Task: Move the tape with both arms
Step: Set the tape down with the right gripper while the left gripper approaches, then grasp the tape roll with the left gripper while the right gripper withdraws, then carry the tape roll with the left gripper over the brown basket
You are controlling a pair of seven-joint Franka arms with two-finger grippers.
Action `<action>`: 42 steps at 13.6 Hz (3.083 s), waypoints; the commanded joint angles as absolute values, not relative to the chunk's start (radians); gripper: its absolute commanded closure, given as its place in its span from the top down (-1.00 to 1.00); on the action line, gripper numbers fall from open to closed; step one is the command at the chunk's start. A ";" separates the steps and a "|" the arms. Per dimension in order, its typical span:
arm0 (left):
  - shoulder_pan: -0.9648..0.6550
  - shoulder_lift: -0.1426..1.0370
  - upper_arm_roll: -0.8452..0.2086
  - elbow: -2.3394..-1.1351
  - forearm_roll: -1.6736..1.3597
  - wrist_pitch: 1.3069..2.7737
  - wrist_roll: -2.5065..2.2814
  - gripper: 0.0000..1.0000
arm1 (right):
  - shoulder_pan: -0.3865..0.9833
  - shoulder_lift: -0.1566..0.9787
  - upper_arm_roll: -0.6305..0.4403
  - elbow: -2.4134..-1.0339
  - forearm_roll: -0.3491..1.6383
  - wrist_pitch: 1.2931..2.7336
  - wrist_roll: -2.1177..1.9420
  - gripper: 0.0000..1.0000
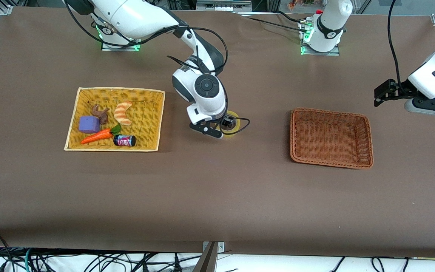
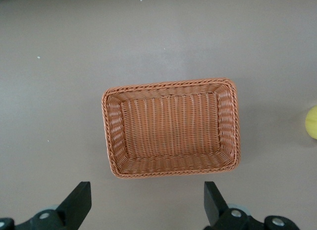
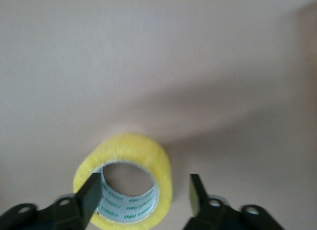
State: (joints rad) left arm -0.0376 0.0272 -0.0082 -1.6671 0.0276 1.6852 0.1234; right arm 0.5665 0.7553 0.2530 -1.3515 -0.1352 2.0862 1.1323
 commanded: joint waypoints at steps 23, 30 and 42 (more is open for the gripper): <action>-0.474 0.712 -0.275 -1.667 0.109 2.313 -0.520 1.00 | -0.046 0.032 -0.002 -1.597 -0.072 1.581 -0.279 1.00; -0.476 0.730 -0.273 -1.667 0.216 2.310 -0.561 -0.83 | -0.066 0.006 -0.006 -1.594 -0.058 1.612 -0.247 1.00; -0.255 0.439 -0.275 -1.646 0.218 1.790 -0.471 -1.00 | -0.066 0.063 -0.005 -1.546 -0.052 1.612 -0.250 1.00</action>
